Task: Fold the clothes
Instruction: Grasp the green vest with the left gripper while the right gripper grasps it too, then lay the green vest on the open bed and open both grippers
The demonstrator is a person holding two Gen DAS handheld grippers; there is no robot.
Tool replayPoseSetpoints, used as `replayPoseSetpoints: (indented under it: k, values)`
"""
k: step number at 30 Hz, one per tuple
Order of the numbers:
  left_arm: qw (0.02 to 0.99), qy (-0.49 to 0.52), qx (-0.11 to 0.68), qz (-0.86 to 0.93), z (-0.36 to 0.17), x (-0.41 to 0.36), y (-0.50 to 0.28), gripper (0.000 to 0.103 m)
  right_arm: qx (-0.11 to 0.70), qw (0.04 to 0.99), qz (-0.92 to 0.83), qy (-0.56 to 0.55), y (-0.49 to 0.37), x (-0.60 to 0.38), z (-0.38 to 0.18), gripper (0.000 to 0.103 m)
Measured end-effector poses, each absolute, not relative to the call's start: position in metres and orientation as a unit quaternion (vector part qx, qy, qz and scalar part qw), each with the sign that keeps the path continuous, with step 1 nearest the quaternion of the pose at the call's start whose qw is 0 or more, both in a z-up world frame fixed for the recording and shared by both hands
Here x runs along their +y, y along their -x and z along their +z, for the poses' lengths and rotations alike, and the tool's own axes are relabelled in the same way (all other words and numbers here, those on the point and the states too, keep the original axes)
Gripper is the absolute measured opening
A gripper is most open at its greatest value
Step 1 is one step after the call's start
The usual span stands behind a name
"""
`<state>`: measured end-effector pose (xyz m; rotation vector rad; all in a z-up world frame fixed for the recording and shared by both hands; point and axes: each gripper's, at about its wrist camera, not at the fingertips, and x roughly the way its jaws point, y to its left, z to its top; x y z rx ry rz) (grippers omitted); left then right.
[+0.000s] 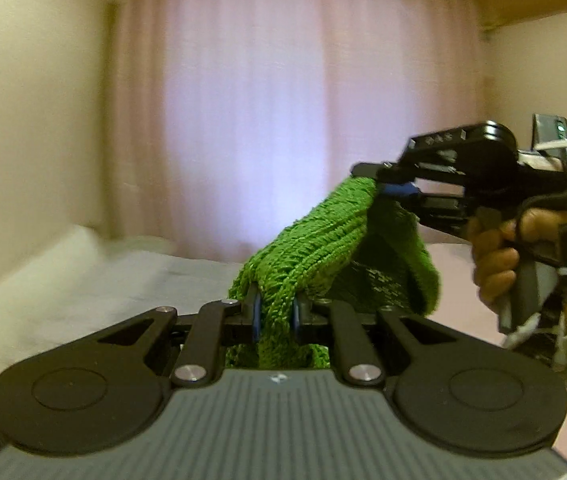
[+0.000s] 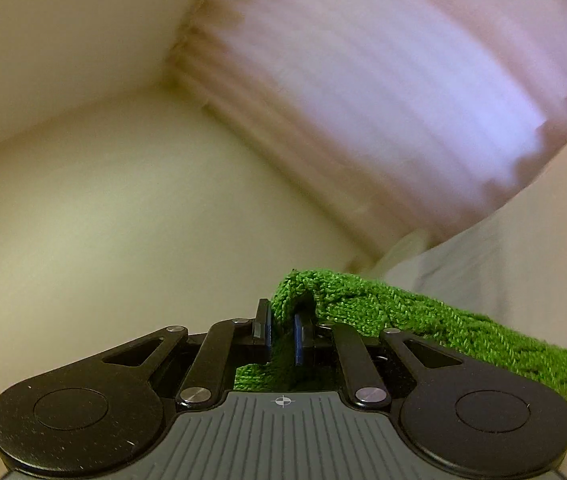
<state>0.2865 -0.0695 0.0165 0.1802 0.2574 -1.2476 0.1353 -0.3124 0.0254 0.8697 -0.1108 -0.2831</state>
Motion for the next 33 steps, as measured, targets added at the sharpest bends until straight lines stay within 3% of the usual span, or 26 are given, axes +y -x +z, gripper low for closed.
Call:
replayPoseSetpoints:
  k: [2, 3, 6, 11, 19, 25, 33]
  values:
    - [0.767, -0.086, 0.153, -0.618, 0.011, -0.1, -0.249, 0.011, -0.039, 0.891, -0.183, -0.414, -0.087, -0.331, 0.031, 0.014]
    - [0.747, -0.091, 0.178, -0.635, 0.005, -0.118, -0.229, 0.012, -0.02, 0.889, -0.204, -0.409, -0.068, -0.34, 0.033, 0.024]
    - [0.689, -0.117, 0.248, -0.671, -0.015, -0.169, -0.17, 0.015, 0.045, 0.877, -0.267, -0.396, -0.009, -0.365, 0.031, 0.078]
    - [0.658, -0.203, 0.319, -0.651, -0.062, -0.221, -0.087, 0.016, 0.147, 0.818, -0.347, -0.435, 0.095, -0.394, -0.012, 0.08]
    - [0.655, -0.294, 0.392, -0.574, -0.125, -0.213, -0.025, 0.018, 0.326, 0.723, -0.428, -0.433, 0.23, -0.371, -0.115, 0.08]
    - [0.644, -0.335, 0.387, -0.568, -0.14, -0.194, 0.001, 0.026, 0.406, 0.694, -0.43, -0.411, 0.239, -0.33, -0.149, 0.08]
    - [0.614, -0.377, 0.327, -0.611, -0.13, -0.182, 0.011, 0.034, 0.411, 0.683, -0.441, -0.412, 0.209, -0.268, -0.17, 0.08]
